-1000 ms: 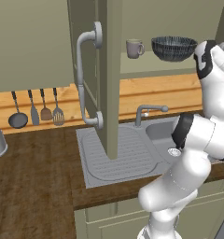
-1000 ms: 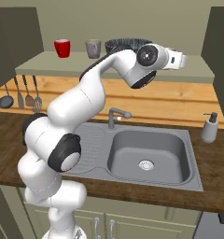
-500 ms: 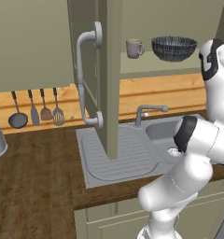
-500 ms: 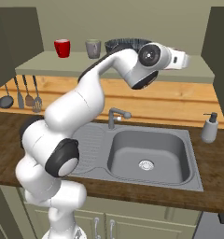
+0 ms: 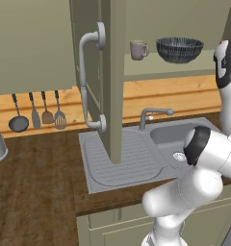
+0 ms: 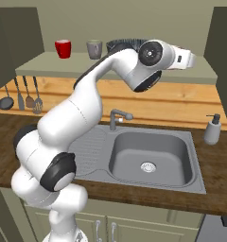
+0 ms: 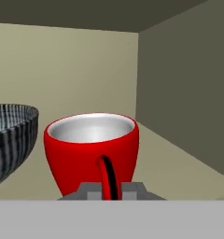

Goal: Gather all objects into one cabinet and sort the glasses and bowls to opposite sides.

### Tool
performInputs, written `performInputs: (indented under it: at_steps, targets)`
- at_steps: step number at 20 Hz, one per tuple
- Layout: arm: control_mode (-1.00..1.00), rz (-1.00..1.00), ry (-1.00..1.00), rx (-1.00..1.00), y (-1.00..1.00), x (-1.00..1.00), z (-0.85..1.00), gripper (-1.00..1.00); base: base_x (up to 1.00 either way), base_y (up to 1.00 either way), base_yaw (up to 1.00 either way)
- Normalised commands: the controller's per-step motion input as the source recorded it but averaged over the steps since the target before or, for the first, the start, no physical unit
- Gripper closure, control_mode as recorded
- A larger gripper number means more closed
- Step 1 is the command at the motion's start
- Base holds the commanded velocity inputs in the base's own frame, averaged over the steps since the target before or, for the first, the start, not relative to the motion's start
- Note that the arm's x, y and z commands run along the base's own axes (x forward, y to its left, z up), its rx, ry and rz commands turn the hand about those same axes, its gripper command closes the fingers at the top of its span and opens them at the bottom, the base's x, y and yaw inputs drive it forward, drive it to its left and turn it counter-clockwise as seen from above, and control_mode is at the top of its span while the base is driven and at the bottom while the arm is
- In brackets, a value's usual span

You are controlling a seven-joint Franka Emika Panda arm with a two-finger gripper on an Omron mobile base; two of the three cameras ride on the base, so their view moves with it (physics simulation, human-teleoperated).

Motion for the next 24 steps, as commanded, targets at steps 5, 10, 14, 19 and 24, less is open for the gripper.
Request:
performInputs:
  at_steps: [5,10,14,19,24]
  targets:
    - [-1.00,0.00,0.01,0.08,0.03,-0.45,0.24,1.00,0.00,0.00,0.00]
    - [-1.00,0.00,0.00,0.02,0.42,-0.45,0.05,1.00,0.00,0.00,0.00]
    - [-1.00,0.03,0.00,0.00,0.59,-0.81,0.00,1.00,0.00,0.00,0.00]
    - [-1.00,0.03,-0.03,0.00,0.64,-0.99,0.02,1.00,0.00,0.00,0.00]
    - [-1.00,0.02,-0.01,0.00,0.79,-0.75,0.07,1.00,0.00,0.00,0.00]
